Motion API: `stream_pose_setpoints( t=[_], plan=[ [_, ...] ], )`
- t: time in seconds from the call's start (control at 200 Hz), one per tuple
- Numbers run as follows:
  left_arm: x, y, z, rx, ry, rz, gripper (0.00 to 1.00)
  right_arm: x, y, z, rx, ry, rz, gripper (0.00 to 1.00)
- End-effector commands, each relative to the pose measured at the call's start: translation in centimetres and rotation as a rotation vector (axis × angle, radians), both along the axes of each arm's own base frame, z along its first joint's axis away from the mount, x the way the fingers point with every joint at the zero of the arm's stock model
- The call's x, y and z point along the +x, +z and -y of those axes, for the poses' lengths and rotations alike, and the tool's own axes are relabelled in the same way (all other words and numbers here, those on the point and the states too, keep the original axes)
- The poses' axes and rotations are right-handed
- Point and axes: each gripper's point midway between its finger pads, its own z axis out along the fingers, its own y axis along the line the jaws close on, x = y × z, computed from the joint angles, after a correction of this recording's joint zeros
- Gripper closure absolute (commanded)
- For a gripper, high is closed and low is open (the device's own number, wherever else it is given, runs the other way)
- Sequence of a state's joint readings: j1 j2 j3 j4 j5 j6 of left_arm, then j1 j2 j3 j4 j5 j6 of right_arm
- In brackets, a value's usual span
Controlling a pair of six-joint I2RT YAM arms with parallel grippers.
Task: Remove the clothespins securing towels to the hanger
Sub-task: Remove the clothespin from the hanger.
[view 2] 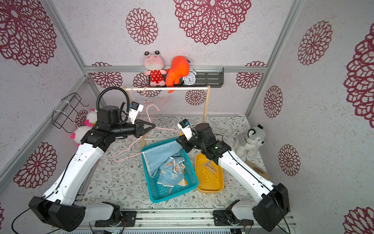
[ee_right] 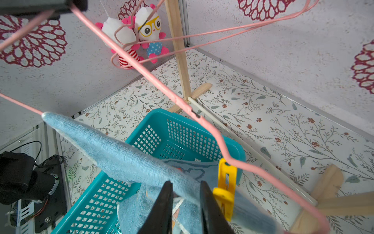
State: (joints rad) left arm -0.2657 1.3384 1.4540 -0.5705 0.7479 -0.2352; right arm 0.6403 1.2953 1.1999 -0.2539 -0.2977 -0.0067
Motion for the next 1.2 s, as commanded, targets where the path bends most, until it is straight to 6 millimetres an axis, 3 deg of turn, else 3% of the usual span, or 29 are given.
stream_pose_setpoints(
  t=[0.0, 0.205, 0.36, 0.926, 1.196],
  plan=[
    [-0.2, 0.5, 0.6, 0.002, -0.048, 0.013, 1.0, -0.2, 3.8, 1.3, -0.006, -0.027, 0.109, 0.72],
    [-0.8, 0.6, 1.0, -0.012, -0.094, 0.002, 1.0, 0.5, 4.1, 1.4, -0.022, -0.02, 0.127, 0.7],
    [-1.1, 0.8, 1.1, -0.014, -0.104, 0.008, 1.0, 1.2, 2.8, 0.7, -0.047, 0.0, 0.098, 0.7],
    [-0.5, 0.7, 0.7, -0.014, -0.083, 0.004, 1.0, -2.5, -0.1, 1.9, -0.031, 0.039, -0.011, 0.72],
    [-0.2, 0.9, 0.2, -0.045, -0.093, -0.007, 1.0, -3.4, 0.0, 3.0, -0.049, 0.021, -0.009, 0.71]
  ],
)
